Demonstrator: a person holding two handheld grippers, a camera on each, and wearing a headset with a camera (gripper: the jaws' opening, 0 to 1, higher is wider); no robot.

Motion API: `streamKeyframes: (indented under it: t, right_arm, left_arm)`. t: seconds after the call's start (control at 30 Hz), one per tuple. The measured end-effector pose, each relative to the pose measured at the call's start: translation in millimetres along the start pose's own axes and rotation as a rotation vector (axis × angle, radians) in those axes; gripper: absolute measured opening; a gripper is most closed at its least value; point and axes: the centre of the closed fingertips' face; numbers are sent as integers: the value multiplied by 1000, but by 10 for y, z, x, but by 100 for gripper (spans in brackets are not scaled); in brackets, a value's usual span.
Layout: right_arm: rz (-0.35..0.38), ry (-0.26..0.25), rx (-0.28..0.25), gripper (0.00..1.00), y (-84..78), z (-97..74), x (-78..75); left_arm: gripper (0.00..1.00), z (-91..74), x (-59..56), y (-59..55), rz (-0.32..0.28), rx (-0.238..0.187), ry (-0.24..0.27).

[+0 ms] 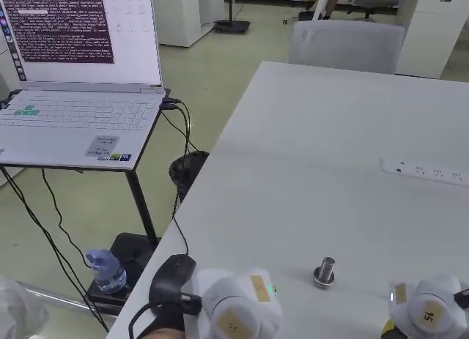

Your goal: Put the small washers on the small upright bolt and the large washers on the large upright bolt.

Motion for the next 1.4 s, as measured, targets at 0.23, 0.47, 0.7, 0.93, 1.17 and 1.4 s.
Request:
streamKeyframes:
  t: [0.23,0.47,0.7,0.93,1.17,1.4]
  right_arm:
    - [-17,-2,40,19,-5,9,-8]
    - [-46,0,96,17,-1,22,18]
    - [-46,-1,94,15,-1,20,22]
    - [-35,-4,103,13,-3,26,40]
    - [21,-7,71,13,-1,22,41]
    - [43,-7,64,13,-46,-40,35]
  left_arm:
    - [77,10,14,17,-2,-7,1]
    - [76,15,21,22,-5,-8,1]
    - [75,14,-1,0,-9,-7,1]
    - [74,8,-13,-6,-16,-10,3]
    - [74,4,-16,18,-14,-14,6]
    - [74,8,-29,17,-10,-11,8]
Point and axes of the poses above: the centre of the closed fingertips' face, and the gripper's own axes: z roughly forward along the fingers, x roughly to its left, y roughly out of its top, and after that the axes turned 6 degrees about y, right-handed
